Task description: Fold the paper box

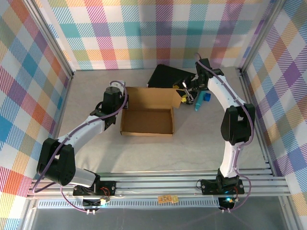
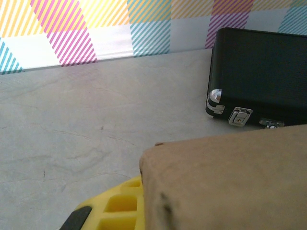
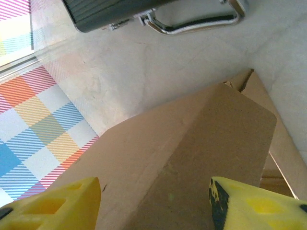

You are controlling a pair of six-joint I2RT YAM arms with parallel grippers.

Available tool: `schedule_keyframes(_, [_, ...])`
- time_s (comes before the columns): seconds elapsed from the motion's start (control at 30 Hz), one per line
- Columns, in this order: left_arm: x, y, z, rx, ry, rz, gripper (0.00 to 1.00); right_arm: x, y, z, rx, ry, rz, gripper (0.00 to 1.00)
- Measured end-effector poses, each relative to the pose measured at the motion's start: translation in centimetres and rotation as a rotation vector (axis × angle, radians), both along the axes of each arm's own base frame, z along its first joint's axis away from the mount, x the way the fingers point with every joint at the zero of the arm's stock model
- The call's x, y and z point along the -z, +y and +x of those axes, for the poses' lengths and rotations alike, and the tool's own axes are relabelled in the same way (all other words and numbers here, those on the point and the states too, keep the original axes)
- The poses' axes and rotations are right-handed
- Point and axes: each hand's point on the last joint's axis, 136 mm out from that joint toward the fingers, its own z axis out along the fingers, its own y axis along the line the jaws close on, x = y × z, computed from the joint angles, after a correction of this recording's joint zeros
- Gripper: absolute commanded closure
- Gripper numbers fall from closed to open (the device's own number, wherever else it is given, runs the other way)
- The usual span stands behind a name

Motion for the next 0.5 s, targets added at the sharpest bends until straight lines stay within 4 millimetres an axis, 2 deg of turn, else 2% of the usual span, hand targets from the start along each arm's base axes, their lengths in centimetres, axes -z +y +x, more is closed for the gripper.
schedule_keyframes(0.17, [0.0, 0.0, 0.0, -0.023, 0.003, -0.037, 1.0, -0.1, 0.7, -1.2, 0.036, 0.043, 0.045, 0.38])
schedule_keyframes(0.5, [0.5, 0.4, 0.0, -0.07, 0.009, -0.084, 1.0, -0.1, 3.0, -1.5, 0.075, 0.103, 0.126, 0.4])
